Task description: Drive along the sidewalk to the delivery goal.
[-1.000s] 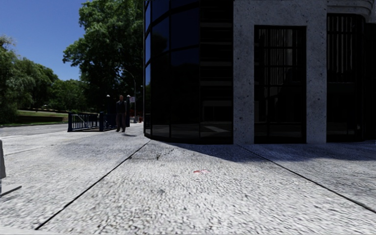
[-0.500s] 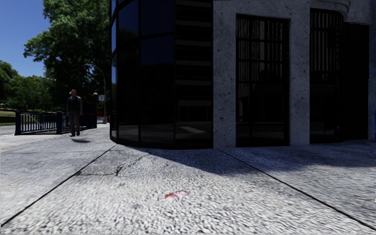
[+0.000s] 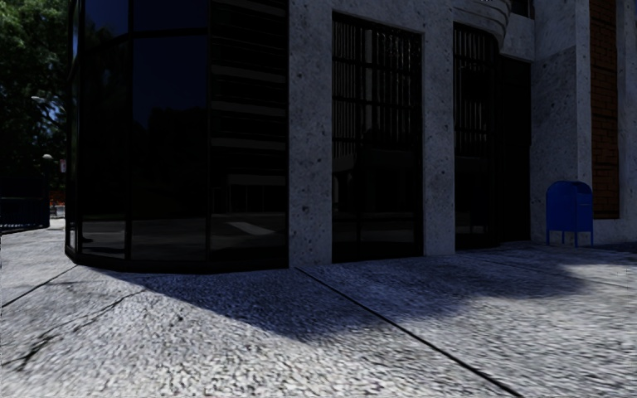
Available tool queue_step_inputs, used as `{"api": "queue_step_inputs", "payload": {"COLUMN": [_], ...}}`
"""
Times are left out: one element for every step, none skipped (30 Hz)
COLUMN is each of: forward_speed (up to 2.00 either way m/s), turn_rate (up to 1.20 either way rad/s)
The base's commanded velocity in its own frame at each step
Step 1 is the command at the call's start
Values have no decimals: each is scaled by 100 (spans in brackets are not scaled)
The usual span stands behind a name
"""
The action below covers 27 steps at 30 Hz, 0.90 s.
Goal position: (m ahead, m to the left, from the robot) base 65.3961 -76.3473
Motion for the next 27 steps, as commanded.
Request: {"api": "queue_step_inputs", "payload": {"forward_speed": [141,141,141,141,141,141,141,141,141,141,141,141,141,141,141,141,141,141,141,141,141,141,141,141,141,141,141], "turn_rate": [-79,-79,-79,-79,-79,-79,-79,-79,-79,-79,-79,-79,-79,-79,-79,-79,-78,-78,-77,-76,-76,-76,-76,-75,-72,-72,-70]}}
